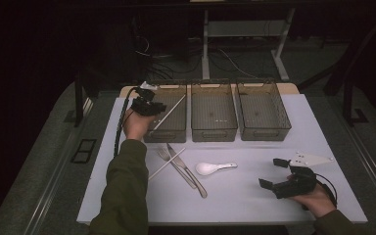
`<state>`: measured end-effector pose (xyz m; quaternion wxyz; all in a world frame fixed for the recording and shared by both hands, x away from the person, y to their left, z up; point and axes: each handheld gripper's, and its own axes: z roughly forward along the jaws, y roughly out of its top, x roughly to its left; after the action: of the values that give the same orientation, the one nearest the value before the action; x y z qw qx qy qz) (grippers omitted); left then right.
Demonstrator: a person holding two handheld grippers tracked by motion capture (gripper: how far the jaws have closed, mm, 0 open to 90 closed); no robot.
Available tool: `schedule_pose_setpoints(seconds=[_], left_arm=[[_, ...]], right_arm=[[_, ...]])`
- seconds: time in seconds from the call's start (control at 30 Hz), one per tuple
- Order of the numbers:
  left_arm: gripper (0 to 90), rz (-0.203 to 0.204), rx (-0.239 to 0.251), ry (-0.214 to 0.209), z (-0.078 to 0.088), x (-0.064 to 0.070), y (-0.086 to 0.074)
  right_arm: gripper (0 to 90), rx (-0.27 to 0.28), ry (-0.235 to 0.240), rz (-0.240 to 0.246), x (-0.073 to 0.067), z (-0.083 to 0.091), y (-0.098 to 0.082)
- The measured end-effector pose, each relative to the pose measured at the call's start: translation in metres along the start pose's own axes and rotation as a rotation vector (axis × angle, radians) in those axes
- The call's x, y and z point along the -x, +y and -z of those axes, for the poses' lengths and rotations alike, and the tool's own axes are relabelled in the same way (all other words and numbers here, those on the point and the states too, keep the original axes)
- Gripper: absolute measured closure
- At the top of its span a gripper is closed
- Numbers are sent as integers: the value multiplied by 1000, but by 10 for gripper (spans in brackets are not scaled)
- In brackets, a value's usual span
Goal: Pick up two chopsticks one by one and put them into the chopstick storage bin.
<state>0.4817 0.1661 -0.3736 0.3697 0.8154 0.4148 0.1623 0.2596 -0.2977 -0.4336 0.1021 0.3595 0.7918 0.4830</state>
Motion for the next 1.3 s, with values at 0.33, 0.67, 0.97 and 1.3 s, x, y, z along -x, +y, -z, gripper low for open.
schedule_pose_setpoints(seconds=[0.33,0.67,0.97,1.3], left_arm=[[595,-26,15,-72,27,9,5],[460,-79,33,-115,57,29,7],[398,-103,66,-146,72,49,-16],[354,-130,83,-169,89,68,-37]], right_arm=[[14,0,-1,3,0,0,0],[14,-1,-3,2,-1,0,0],[14,0,-2,1,-1,0,0],[13,2,-2,-9,-1,1,0]])
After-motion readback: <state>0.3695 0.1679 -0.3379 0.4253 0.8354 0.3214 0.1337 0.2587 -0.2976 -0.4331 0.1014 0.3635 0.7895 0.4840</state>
